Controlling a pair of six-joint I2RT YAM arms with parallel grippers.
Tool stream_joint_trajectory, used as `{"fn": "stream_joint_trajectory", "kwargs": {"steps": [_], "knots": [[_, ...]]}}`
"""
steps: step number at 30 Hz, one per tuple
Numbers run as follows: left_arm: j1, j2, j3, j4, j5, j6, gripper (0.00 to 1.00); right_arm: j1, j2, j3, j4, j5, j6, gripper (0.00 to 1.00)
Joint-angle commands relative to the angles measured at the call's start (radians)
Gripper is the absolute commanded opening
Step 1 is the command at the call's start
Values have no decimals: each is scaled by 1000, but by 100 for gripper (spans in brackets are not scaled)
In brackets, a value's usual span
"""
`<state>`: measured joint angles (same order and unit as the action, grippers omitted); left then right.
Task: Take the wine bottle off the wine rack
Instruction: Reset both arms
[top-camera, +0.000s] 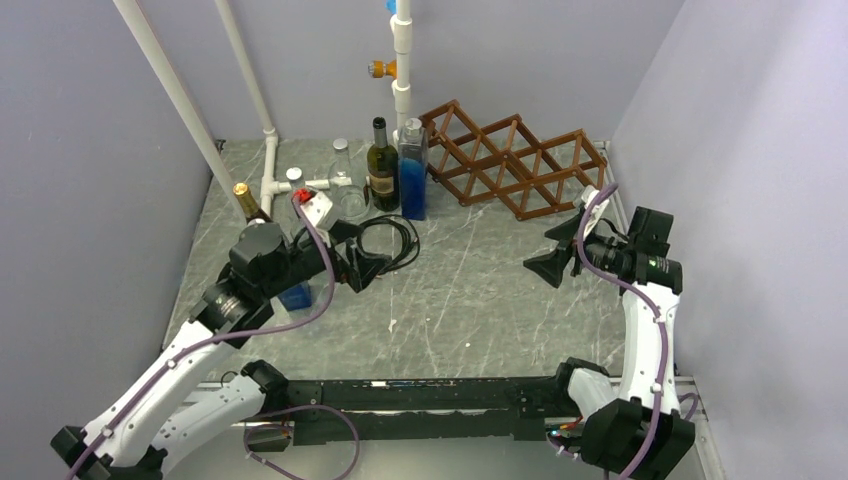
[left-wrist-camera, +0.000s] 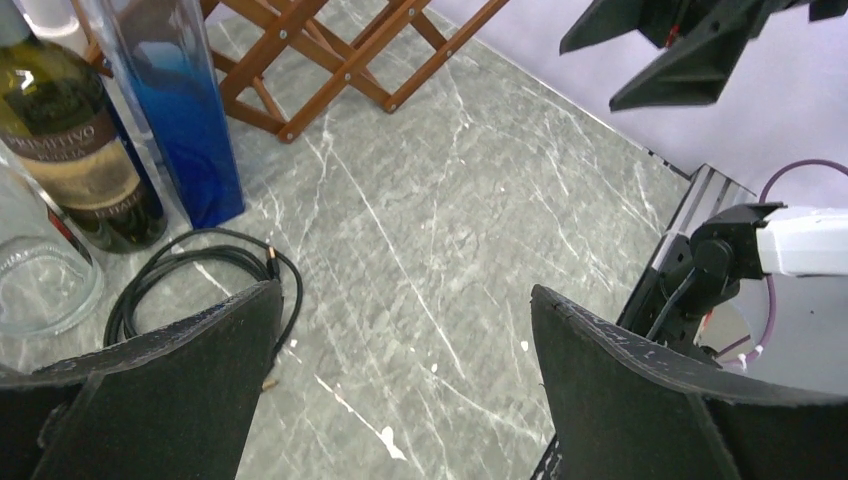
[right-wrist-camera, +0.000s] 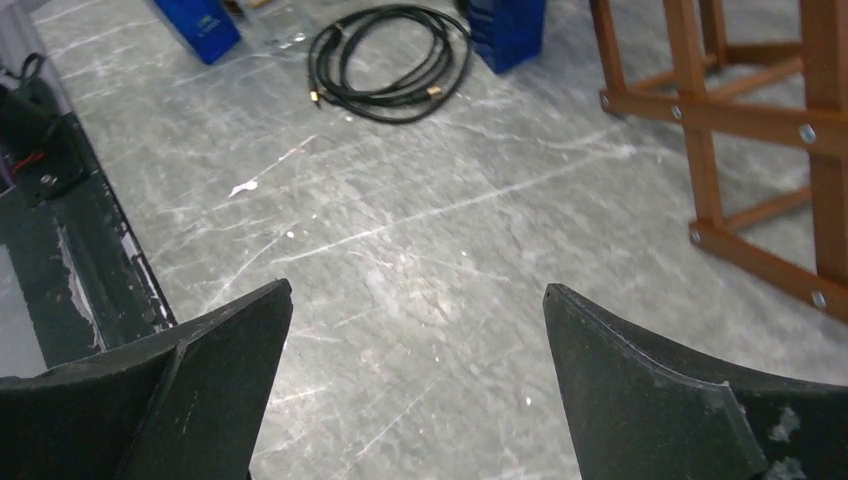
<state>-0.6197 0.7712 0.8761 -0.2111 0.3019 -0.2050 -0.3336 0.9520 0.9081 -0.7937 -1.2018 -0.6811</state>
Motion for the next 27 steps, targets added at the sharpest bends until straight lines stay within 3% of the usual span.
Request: {"fn": "stream_joint_trajectory", "kwargs": {"steps": [1,7,15,27], "knots": [[-5,-95,-70,-4,11,-21,100,-10,-57,69,60,183,211,100],[-5,-185,-157,3,-6,-34,100,-12,-109,112,92,320,400,100],[-5,-248,-231,25,-10,-36,100,-81,-124,120,32,220,343,100],[-5,-281,-267,-26,-31,-8,99,-154,-217,67,150,241,587,100]]}}
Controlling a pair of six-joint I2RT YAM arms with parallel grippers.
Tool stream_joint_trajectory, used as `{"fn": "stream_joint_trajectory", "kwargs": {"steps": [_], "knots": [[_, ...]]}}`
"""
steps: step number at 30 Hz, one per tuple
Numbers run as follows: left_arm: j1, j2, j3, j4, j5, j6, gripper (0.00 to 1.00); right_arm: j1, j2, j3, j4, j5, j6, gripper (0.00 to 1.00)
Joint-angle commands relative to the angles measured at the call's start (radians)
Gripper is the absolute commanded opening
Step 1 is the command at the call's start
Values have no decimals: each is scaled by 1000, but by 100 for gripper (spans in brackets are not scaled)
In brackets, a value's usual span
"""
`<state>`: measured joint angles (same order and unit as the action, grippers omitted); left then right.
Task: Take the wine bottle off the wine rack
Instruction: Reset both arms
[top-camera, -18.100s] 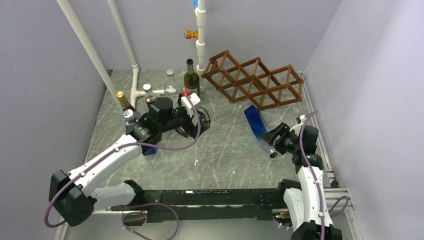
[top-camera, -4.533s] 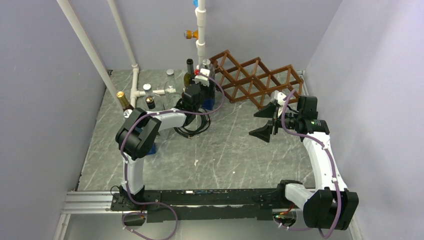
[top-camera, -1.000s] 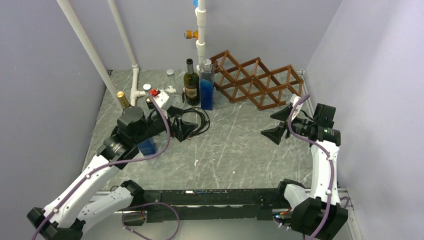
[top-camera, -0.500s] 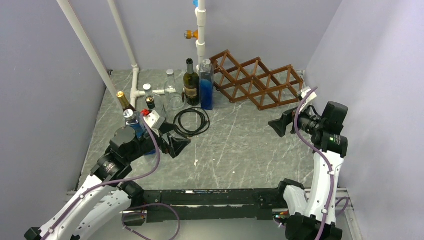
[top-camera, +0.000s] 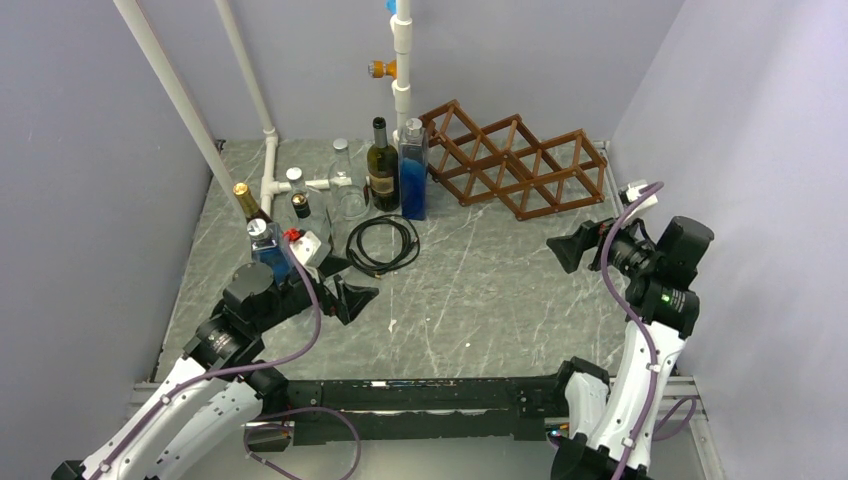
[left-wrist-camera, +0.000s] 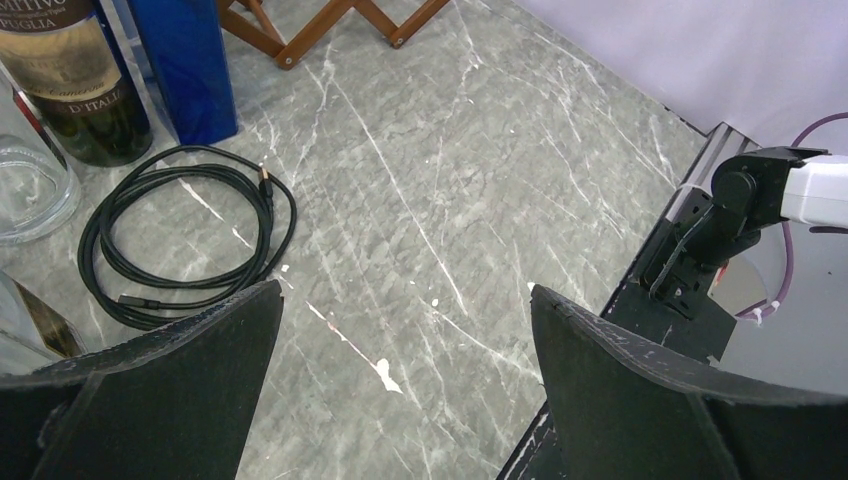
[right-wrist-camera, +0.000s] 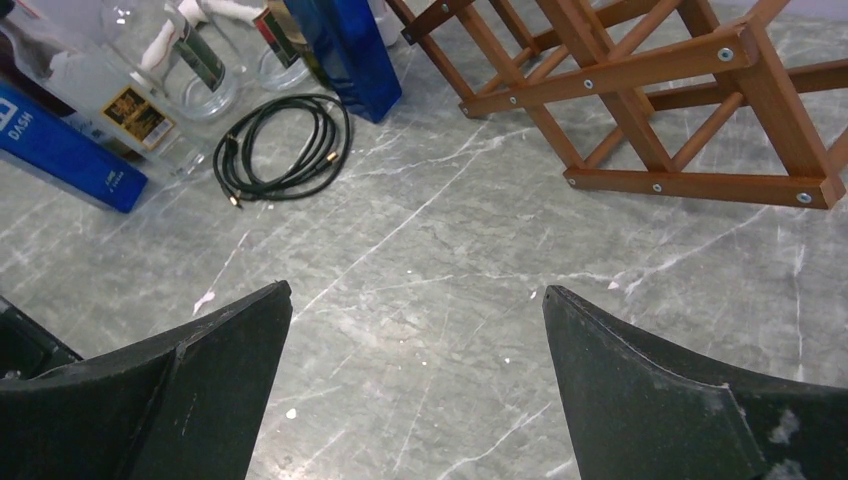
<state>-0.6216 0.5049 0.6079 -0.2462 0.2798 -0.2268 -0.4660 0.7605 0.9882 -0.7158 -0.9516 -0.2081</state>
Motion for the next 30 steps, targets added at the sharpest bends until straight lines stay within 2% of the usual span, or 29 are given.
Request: {"fn": "stream_joint_trajectory", "kwargs": {"steps": [1,12,30], "knots": [[-3,-17,1,4,-12,15,100,-24,-30,-14,75,-16,126,100],[-3,-41,-10,-16,-17,18,99,-28,-54,-10,88,-83,176,100],[-3,-76,-25,5,13,23,100,-29,-124,-22,68,-125,133,100]]}}
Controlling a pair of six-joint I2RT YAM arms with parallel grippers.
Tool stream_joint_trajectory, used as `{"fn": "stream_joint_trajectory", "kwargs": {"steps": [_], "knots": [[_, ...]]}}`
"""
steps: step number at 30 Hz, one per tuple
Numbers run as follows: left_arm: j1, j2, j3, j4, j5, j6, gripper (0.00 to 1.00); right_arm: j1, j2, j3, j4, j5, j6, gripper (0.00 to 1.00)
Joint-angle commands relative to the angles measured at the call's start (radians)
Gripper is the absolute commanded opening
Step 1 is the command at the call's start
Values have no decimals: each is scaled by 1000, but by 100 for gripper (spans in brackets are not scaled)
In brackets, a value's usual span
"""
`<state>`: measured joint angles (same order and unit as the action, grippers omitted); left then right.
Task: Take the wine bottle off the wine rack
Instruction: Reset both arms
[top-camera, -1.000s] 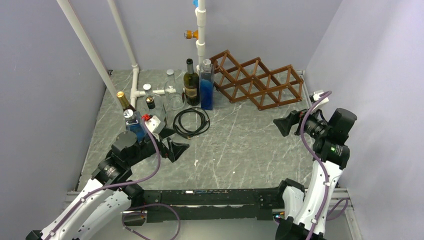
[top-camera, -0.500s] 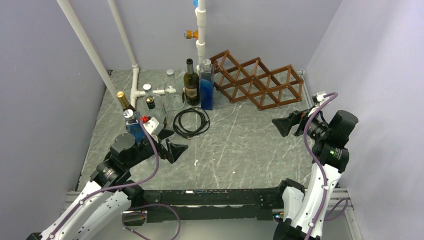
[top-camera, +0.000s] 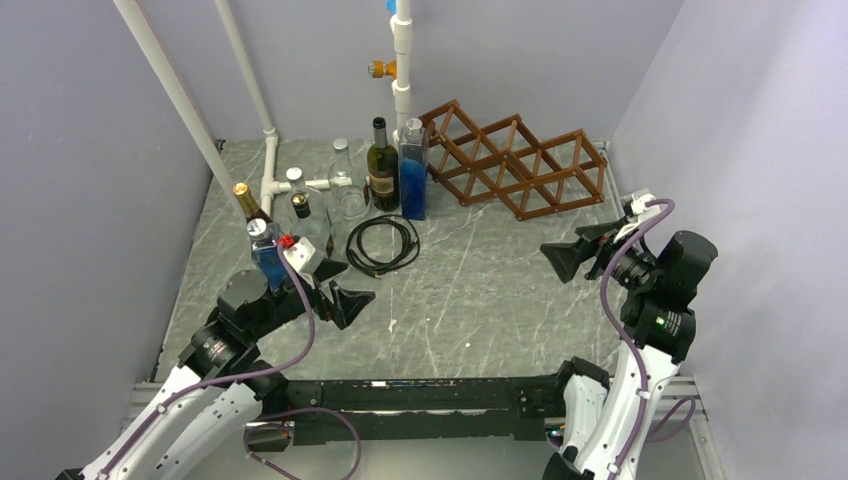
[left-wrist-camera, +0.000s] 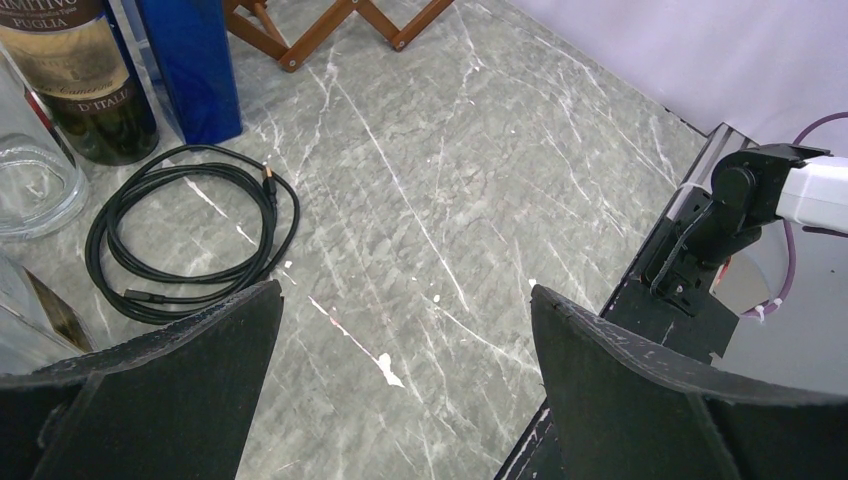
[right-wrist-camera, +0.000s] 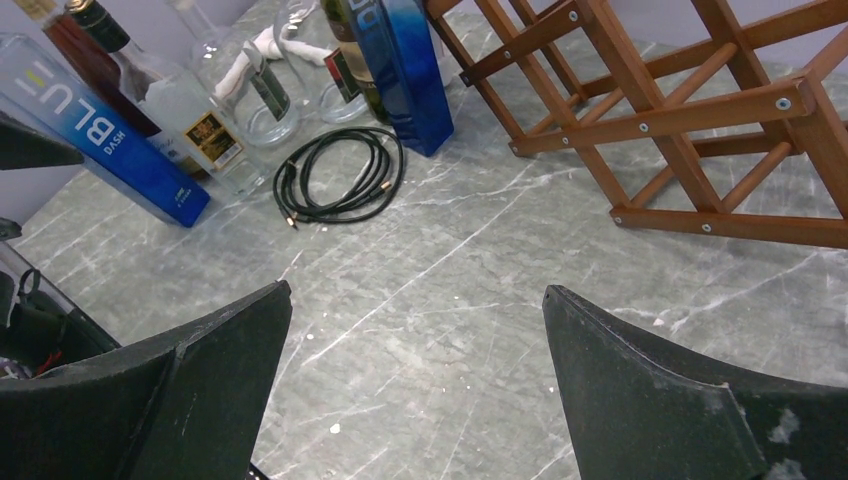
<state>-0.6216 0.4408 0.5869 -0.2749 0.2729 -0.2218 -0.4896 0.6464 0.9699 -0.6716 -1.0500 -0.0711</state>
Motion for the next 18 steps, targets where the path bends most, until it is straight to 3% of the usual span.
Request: {"fn": "stream_joint_trajectory", "kwargs": {"steps": [1,18], "knots": [[-2,-14,-5,35,20,19,100,-5,-12,-4,24,-27,-2,100],[-2,-29,-8,32,3,24,100,-4,-26,-27,67,13,106,100]]}}
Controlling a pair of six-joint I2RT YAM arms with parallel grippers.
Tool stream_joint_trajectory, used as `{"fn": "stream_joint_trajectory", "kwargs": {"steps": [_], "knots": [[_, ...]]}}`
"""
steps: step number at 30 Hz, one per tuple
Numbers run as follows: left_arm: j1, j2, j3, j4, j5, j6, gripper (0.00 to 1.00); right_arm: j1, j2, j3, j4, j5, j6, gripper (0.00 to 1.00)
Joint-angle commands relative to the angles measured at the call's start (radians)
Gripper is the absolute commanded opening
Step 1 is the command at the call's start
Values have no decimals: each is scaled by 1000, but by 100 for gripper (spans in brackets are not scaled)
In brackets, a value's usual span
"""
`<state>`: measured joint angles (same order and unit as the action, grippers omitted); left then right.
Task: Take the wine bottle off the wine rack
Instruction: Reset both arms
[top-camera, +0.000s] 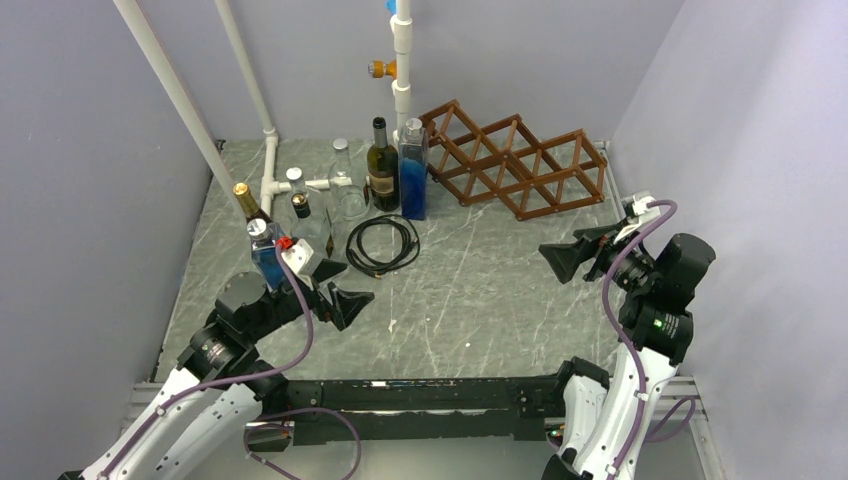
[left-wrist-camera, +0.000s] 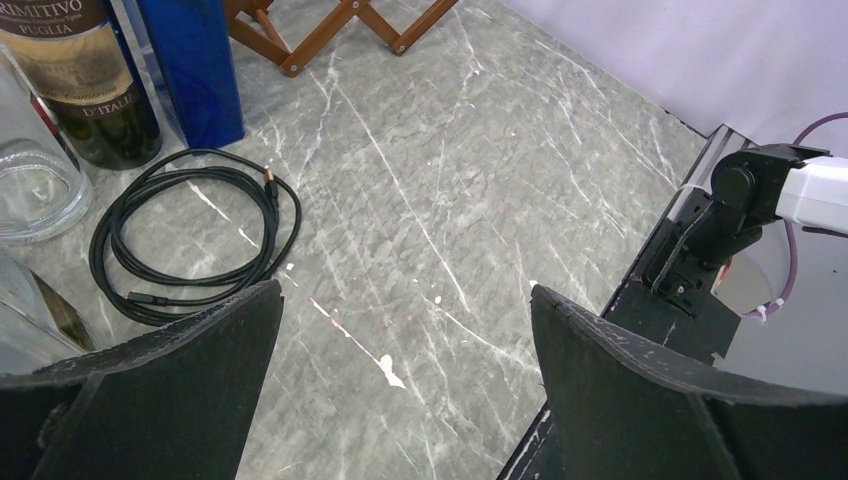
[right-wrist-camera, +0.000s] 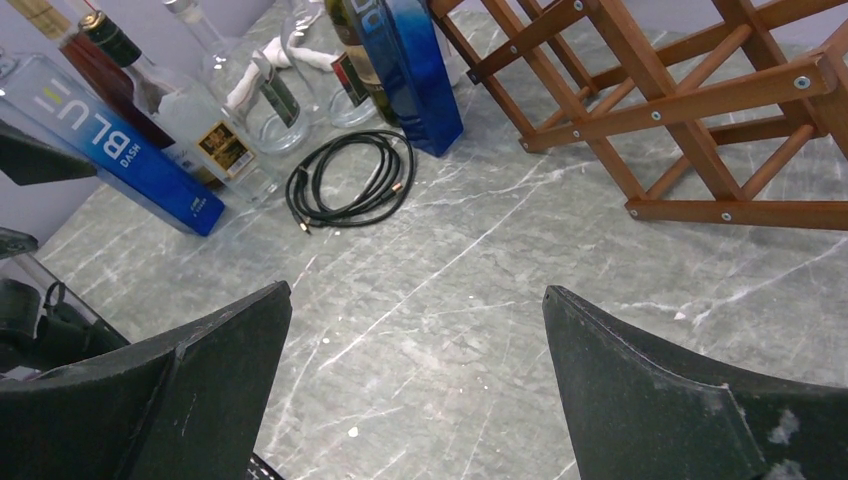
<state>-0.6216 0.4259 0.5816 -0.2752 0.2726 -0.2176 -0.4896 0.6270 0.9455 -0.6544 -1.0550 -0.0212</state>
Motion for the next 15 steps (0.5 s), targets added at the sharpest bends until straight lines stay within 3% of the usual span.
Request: {"fn": "stream_joint_trajectory", "kwargs": {"steps": [1,15], "knots": [[-2,-14,-3,33,4,20,100,-3,-7,-2,49,25,59,100],[-3,-11,-5,35,10,21,100,-3,-13,-8,38,64,68,100]]}}
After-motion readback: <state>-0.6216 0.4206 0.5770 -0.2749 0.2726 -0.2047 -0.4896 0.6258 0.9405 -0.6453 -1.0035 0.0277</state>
